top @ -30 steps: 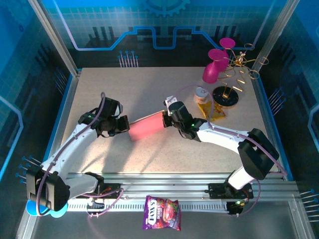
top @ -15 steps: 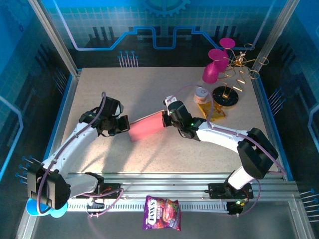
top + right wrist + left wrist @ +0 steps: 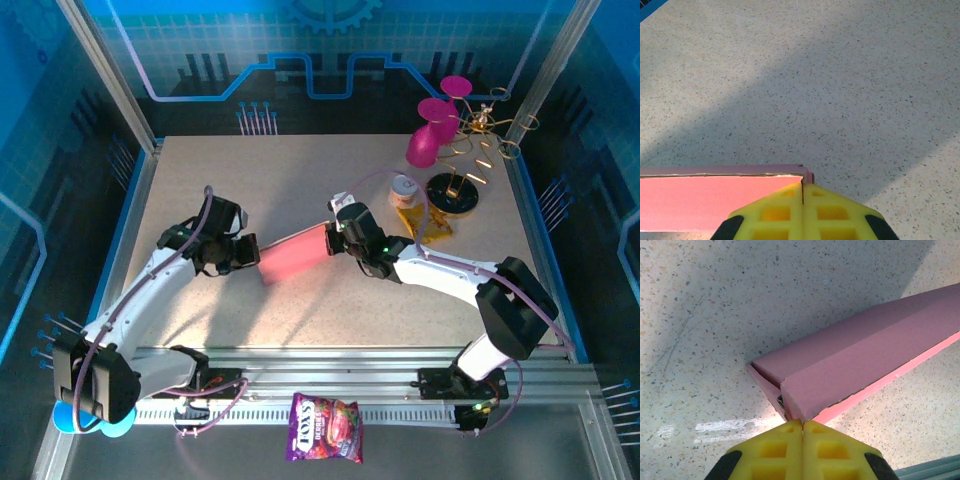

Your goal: Fold the paper box

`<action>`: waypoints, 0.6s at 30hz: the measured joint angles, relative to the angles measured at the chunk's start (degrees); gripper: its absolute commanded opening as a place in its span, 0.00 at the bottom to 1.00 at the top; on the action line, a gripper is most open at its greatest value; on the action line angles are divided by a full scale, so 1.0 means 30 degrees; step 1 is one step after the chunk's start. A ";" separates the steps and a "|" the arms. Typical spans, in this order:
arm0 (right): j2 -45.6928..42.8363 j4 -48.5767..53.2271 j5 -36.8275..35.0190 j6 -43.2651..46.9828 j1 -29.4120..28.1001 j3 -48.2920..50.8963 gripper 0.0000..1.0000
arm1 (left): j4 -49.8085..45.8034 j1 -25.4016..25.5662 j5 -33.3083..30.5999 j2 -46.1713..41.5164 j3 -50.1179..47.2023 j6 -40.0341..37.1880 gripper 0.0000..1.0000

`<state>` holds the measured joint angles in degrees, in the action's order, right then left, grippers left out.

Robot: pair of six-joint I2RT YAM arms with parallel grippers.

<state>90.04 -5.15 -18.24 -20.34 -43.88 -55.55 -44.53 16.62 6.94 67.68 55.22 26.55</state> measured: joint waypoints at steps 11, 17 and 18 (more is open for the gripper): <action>0.0124 0.0000 0.0000 0.0000 -0.0022 -0.0066 0.00 | -0.0073 0.0000 -0.0007 -0.0087 -0.0036 -0.0058 0.00; 0.0175 0.0007 0.0000 0.0000 -0.0022 -0.0117 0.00 | -0.0066 0.0000 -0.0015 -0.0087 -0.0066 -0.0066 0.00; 0.0175 0.0007 0.0000 0.0007 -0.0022 -0.0109 0.00 | -0.0066 0.0000 -0.0007 -0.0087 -0.0102 -0.0066 0.00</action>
<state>90.56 -5.13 -18.24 -20.32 -43.94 -55.88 -44.73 16.62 6.92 67.42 54.92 26.35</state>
